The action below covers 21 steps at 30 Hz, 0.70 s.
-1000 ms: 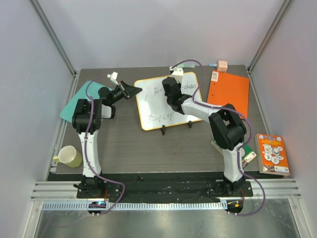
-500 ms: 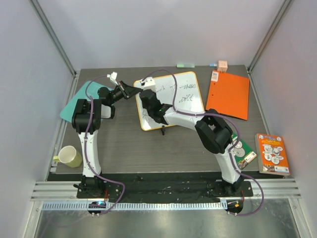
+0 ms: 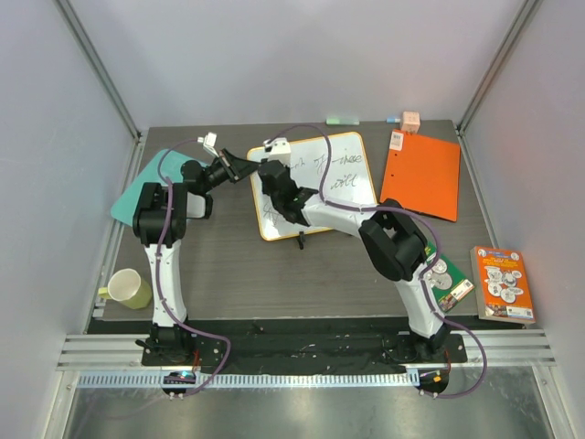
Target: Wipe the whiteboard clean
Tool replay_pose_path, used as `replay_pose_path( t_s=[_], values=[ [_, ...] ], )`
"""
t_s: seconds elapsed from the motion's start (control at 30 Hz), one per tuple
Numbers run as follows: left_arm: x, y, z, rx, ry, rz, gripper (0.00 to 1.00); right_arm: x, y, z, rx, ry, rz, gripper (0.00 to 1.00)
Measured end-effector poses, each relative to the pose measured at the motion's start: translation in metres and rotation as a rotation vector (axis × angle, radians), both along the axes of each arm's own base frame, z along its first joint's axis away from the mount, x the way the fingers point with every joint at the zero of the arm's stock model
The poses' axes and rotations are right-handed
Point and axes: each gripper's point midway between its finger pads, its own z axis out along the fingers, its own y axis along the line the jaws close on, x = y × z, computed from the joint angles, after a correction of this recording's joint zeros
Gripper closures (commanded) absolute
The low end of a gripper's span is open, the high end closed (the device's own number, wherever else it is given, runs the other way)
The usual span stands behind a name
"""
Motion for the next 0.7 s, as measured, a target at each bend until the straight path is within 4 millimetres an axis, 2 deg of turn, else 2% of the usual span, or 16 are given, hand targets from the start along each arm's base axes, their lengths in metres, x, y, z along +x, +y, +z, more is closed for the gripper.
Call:
replay_pose_path(
  t_s=[0.23, 0.33, 0.7],
  values=[
    [0.0, -0.001, 0.001, 0.0, -0.008, -0.003, 1.0, 0.038, -0.037, 0.016, 0.084, -0.038, -0.115, 0.99],
    [0.0, -0.001, 0.002, 0.0, -0.01, -0.004, 1.0, 0.049, -0.048, 0.021, 0.108, -0.05, -0.152, 0.99],
    [-0.001, -0.002, 0.003, 0.0, -0.014, -0.008, 1.0, 0.058, -0.058, 0.022, 0.108, -0.061, -0.214, 0.99]
  ],
)
